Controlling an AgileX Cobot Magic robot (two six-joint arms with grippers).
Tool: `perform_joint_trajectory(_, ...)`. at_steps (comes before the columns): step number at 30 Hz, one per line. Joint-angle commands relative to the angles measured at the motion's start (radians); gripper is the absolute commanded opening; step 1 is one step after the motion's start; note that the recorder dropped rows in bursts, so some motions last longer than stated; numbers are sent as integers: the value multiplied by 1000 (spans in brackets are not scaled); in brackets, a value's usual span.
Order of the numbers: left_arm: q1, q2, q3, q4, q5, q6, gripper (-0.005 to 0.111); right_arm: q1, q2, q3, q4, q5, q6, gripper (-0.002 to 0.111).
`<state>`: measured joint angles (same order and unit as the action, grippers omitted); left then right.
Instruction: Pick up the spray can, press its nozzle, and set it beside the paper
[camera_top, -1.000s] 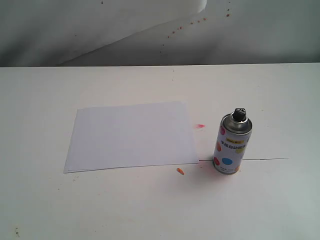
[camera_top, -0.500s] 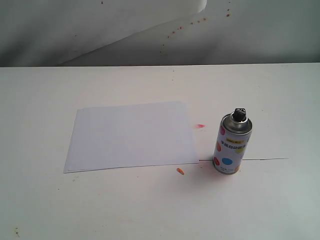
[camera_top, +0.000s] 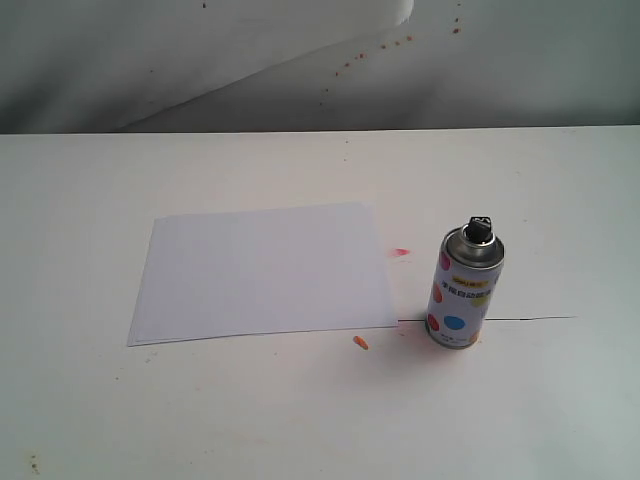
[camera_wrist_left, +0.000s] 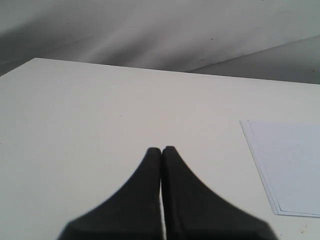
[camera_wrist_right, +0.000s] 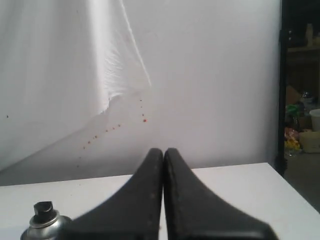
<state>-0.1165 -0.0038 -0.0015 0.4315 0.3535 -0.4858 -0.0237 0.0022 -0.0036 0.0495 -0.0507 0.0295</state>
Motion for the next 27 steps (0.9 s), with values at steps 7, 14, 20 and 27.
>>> perform_joint_trajectory(7,-4,4,2,-3,3,-8,0,5,-2,4,6,-322,3,0)
perform_joint_trajectory(14,-4,4,2,-3,3,-8,0,5,-2,-127,49,-270,-2,0)
perform_joint_trajectory(20,-4,4,2,-3,3,-8,0,5,61,-305,38,-123,-60,0)
perform_joint_trajectory(27,-4,4,2,-3,3,-8,0,5,273,-489,28,-100,-112,0)
